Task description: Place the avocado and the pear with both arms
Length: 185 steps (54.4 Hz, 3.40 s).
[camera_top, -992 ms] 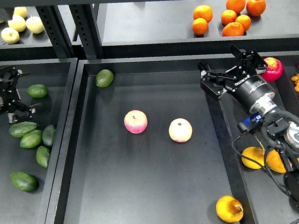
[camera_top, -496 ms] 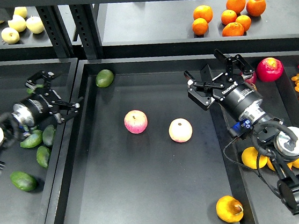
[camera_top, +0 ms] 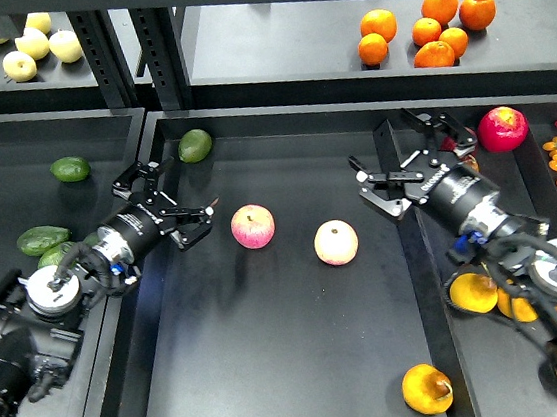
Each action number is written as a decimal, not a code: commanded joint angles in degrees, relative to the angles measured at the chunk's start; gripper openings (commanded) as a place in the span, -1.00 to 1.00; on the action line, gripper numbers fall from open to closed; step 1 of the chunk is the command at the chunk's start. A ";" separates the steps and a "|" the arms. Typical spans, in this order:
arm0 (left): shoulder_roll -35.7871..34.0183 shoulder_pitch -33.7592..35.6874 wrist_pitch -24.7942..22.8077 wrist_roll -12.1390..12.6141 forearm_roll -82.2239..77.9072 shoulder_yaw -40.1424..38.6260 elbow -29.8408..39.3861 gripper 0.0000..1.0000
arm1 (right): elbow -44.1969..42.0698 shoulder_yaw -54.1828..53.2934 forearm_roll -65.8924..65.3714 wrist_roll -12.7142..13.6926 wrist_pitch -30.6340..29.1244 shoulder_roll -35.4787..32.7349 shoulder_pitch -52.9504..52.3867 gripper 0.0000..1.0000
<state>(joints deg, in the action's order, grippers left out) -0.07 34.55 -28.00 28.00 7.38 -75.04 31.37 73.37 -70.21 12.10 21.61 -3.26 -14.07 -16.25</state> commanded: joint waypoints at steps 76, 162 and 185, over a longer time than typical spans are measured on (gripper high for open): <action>0.07 -22.86 0.00 0.00 0.27 -3.88 24.88 0.99 | -1.56 72.23 -14.55 6.39 -24.74 -21.53 -46.15 0.99; 0.07 -23.13 0.00 0.00 0.27 -3.53 25.06 0.99 | -14.30 93.42 -26.34 6.39 -24.74 -7.11 -45.28 0.81; 0.07 -24.27 0.00 0.00 0.27 -3.35 26.29 0.99 | -17.90 92.98 -25.90 6.39 -24.74 -4.56 -42.64 0.66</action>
<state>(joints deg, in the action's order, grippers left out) 0.00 10.81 -27.98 27.99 7.64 -78.50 57.32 56.38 22.87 -14.00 28.00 -28.00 -19.42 -59.22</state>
